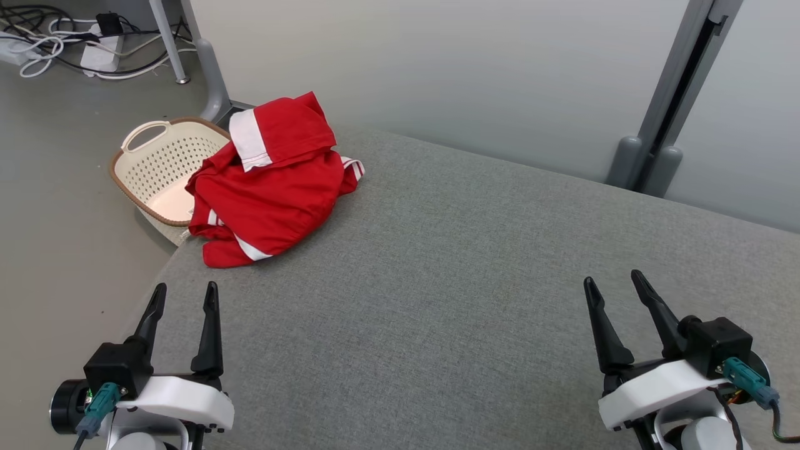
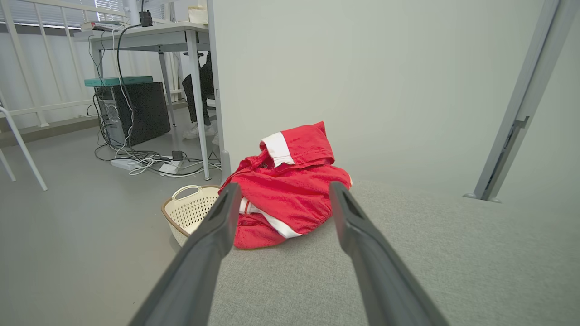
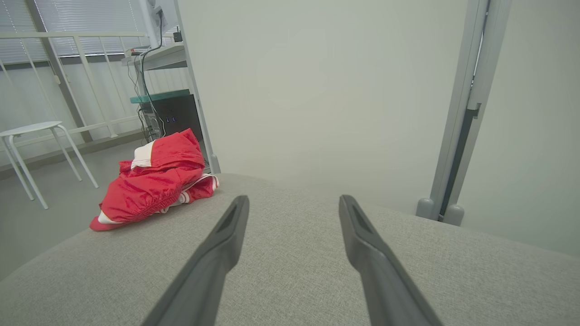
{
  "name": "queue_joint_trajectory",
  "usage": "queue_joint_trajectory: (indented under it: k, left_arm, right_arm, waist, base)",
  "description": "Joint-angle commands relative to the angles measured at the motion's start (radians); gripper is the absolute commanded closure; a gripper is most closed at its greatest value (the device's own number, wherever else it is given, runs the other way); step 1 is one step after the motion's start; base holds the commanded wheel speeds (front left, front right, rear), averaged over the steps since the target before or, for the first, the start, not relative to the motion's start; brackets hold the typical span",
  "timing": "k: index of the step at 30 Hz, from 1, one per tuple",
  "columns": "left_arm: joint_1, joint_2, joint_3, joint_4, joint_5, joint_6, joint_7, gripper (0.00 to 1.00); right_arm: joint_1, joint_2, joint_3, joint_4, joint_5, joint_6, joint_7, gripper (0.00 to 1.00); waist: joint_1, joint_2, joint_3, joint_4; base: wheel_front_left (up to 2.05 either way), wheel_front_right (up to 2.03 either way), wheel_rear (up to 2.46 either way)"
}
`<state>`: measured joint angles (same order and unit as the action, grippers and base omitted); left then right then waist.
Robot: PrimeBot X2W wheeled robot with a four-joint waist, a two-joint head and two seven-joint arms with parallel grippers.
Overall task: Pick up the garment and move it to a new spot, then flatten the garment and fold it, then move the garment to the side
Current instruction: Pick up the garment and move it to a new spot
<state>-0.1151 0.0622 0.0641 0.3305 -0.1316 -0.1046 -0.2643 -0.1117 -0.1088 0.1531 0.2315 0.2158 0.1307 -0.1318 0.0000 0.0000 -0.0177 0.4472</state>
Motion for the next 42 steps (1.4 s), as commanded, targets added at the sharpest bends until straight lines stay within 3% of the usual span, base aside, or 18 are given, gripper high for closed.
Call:
queue_joint_trajectory:
  k: [1, 13, 22, 30, 42]
  left_arm:
    - [0.0, 0.005, 0.005, -0.006, 0.005, -0.002, 0.0, 0.0]
    - [-0.032, 0.0, 0.01, -0.006, 0.002, -0.005, 0.0, 0.0]
    - [-0.196, -0.007, 0.021, 0.053, -0.037, 0.0, 0.0, 0.0]
    - [-0.446, 0.017, 0.091, 0.264, -0.095, -0.008, 0.0, 0.0]
    - [-0.787, 0.153, 0.155, 0.685, -0.177, -0.024, 0.0, 0.0]
  right_arm:
    - [-0.002, -0.003, 0.002, -0.005, -0.009, 0.0, 0.004, 0.0]
    - [-0.018, -0.011, 0.001, -0.024, -0.011, 0.0, 0.018, 0.0]
    - [-0.096, -0.047, 0.001, -0.106, -0.035, 0.0, 0.072, 0.0]
    - [-0.186, -0.101, 0.003, -0.206, -0.059, 0.0, 0.131, 0.0]
    - [-0.261, -0.136, 0.009, -0.265, -0.069, 0.0, 0.161, 0.0]
  waist:
    - [0.0, 0.0, 0.003, 0.009]
    - [0.0, 0.0, 0.037, 0.013]
    - [0.0, 0.0, 0.215, -0.036]
    - [0.0, 0.0, 0.413, -0.102]
    - [0.0, 0.0, 0.571, -0.159]
  base:
    - [0.0, 0.0, 0.0]
    - [0.0, 0.0, 0.0]
    - [0.0, 0.0, 0.0]
    - [0.0, 0.0, 0.0]
    - [0.0, 0.0, 0.0]
